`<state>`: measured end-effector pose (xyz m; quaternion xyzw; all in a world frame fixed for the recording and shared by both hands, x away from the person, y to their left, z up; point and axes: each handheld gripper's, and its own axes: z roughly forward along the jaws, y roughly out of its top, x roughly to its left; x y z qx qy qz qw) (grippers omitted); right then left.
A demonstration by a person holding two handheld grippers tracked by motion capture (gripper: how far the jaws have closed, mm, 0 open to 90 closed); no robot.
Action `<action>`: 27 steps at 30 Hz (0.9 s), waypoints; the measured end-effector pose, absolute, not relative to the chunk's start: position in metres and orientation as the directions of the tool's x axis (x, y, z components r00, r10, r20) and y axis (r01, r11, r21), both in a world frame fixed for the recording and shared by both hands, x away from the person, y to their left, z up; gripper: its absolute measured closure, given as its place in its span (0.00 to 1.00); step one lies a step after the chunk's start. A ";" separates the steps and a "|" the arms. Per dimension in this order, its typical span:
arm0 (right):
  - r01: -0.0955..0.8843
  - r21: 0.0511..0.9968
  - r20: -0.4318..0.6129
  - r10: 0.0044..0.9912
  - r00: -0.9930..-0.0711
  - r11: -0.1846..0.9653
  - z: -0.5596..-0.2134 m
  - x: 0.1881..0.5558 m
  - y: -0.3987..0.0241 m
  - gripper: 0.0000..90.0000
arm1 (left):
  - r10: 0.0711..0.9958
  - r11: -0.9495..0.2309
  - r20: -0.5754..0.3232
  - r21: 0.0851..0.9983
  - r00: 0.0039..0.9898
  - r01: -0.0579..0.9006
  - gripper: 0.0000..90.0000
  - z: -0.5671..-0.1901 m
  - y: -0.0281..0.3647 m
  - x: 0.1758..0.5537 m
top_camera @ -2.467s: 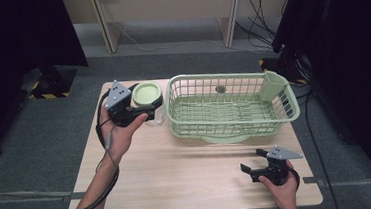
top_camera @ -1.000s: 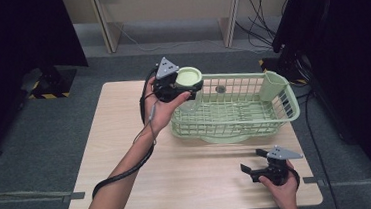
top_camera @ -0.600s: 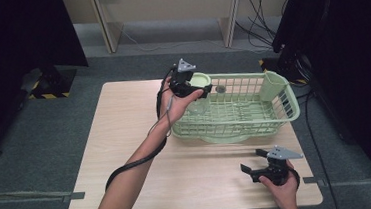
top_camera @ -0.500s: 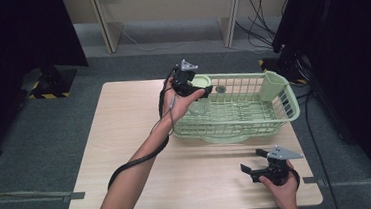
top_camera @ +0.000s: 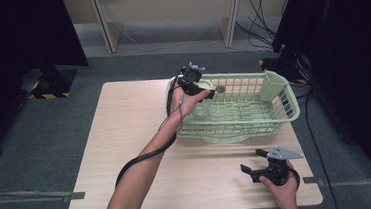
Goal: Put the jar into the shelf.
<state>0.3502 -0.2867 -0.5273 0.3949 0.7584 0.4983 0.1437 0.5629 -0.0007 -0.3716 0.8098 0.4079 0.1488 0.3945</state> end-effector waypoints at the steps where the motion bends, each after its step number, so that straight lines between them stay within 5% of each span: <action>1: 0.456 0.869 0.176 0.742 -0.647 0.192 -0.527 0.350 -0.287 0.04 | 0.781 -0.360 -0.077 0.755 0.620 0.548 0.12 -0.373 -0.002 0.564; 27: 0.458 0.867 0.174 0.741 -0.648 0.197 -0.527 0.350 -0.286 0.04 | 0.778 -0.421 -0.036 0.712 0.628 0.562 0.12 -0.389 -0.008 0.570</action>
